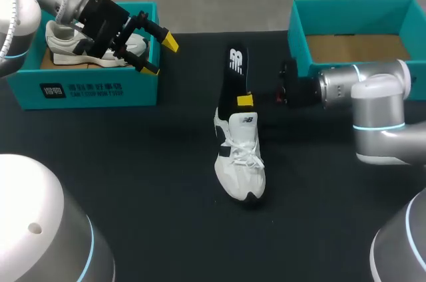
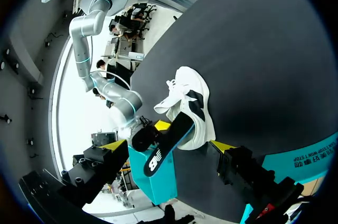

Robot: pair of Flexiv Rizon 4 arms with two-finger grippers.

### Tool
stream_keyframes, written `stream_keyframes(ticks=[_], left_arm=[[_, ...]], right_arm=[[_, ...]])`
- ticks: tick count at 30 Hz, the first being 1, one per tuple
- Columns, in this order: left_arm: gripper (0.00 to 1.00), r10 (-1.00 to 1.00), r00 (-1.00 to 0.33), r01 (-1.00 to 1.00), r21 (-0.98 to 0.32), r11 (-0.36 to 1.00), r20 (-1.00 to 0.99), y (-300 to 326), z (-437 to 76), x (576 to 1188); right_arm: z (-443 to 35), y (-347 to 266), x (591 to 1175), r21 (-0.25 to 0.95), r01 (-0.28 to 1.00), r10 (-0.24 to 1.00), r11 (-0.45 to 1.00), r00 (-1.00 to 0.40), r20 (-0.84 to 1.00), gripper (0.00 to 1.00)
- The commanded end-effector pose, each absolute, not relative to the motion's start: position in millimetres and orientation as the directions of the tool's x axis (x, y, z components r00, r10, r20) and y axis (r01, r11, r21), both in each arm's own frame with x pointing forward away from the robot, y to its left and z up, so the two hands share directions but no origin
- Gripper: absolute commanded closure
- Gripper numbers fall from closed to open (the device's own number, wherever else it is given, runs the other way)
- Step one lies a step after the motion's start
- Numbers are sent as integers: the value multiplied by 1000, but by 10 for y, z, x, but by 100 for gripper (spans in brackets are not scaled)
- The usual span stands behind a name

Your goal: Take the shoe out of the shoebox, open the shoe tongue, remove and reinsert the insole, then place the shoe into the shoebox

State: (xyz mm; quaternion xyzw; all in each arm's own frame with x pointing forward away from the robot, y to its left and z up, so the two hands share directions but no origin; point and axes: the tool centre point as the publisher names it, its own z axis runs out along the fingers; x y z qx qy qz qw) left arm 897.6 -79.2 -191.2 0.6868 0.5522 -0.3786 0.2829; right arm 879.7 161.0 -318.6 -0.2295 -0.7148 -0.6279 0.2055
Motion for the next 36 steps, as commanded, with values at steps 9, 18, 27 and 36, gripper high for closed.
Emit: stream_keyframes(ticks=[9, 18, 27, 36], left_arm=[[0, 546, 105, 972, -29, -232, -831, -788, -1911, 8979], [0, 546, 105, 972, -29, -232, -831, -788, -1911, 8979], [0, 546, 105, 972, -29, -232, -831, -788, -1911, 8979], [0, 546, 105, 972, -29, -232, -831, -788, -1911, 8979]], right_arm=[[-3195, 1698, 8976, 785, 593, 33, 178, -801, 597, 81], [-3300, 1698, 8899, 758, 611, 7, 229, -780, 626, 100], [-3417, 1668, 8779, 727, 635, 1, 260, -753, 658, 100], [-3494, 1701, 8626, 703, 651, -8, 288, -732, 681, 100]])
